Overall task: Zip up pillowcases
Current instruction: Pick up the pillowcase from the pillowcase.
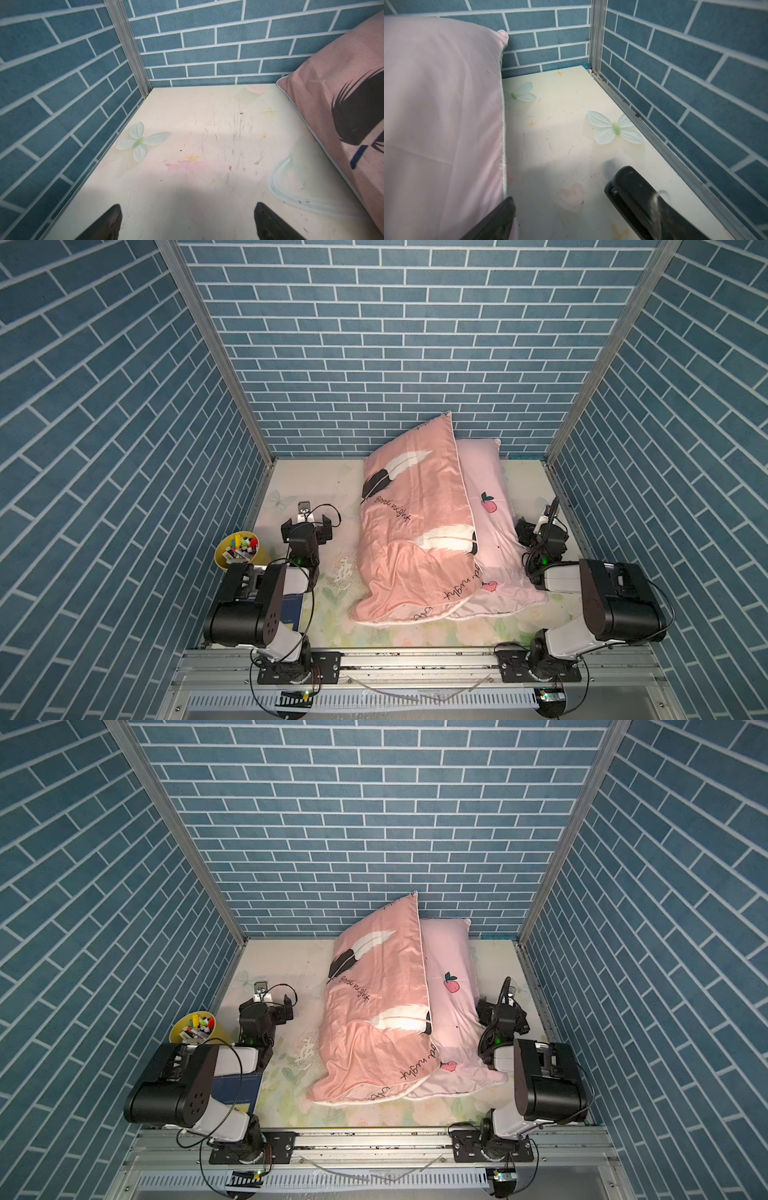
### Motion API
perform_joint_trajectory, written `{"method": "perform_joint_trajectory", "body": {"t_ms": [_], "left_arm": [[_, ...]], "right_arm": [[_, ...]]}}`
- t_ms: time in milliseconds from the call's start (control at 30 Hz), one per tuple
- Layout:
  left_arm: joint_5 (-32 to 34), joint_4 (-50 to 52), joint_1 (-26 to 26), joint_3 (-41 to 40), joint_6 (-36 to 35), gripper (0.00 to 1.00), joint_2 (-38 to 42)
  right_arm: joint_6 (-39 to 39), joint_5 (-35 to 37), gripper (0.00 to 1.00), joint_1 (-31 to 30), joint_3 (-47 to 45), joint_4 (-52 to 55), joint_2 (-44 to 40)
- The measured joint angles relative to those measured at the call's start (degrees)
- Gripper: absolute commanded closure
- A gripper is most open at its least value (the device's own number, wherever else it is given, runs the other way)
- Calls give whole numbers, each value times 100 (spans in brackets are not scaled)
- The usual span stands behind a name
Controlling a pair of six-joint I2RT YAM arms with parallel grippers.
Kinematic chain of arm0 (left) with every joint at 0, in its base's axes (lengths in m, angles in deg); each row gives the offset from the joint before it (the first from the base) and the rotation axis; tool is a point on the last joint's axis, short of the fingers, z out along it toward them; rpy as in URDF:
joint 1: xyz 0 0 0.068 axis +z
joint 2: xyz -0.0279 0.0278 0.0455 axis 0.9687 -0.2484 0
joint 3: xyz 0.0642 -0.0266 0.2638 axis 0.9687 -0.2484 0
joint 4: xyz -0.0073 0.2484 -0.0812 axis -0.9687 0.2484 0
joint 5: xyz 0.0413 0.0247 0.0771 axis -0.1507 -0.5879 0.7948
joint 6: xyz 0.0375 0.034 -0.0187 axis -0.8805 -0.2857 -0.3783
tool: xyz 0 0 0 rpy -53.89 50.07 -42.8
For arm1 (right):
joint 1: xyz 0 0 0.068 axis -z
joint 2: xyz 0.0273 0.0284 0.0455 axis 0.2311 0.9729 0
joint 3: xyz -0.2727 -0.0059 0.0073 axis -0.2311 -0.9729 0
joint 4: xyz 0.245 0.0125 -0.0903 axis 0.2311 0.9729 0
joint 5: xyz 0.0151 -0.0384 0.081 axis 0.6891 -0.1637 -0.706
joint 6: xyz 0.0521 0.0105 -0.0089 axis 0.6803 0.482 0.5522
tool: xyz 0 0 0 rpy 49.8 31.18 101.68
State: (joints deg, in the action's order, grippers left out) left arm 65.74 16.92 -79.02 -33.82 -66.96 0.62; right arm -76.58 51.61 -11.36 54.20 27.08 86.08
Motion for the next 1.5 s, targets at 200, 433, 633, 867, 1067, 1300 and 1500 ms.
{"method": "perform_joint_trajectory", "body": {"t_ms": [200, 433, 633, 867, 1067, 1300, 1500], "left_arm": [[0, 0, 0, 0, 0, 0, 0], [-223, 66, 2, 0, -79, 0, 0], [-372, 138, 4, 0, -129, 0, 0], [-520, 271, 70, 7, -129, 0, 17], [-96, 2234, -173, 442, 122, 0, 1777], [-804, 4028, -817, 1694, 1281, 0, 2949], [-2009, 4765, -1093, 1825, 2118, 0, 2227]], "right_arm": [[0, 0, 1, 0, 0, 0, 0], [0, -4, 1, 0, 0, 2, 0], [0, -15, 1, 0, 0, 0, 0], [2, -22, 3, 0, 11, 48, -15], [149, -184, 6, -17, 804, 2511, -1502], [955, -1198, 9, -844, 2817, 5497, -2387], [1335, -2218, 7, -2144, 3650, 6435, -2065]]}}
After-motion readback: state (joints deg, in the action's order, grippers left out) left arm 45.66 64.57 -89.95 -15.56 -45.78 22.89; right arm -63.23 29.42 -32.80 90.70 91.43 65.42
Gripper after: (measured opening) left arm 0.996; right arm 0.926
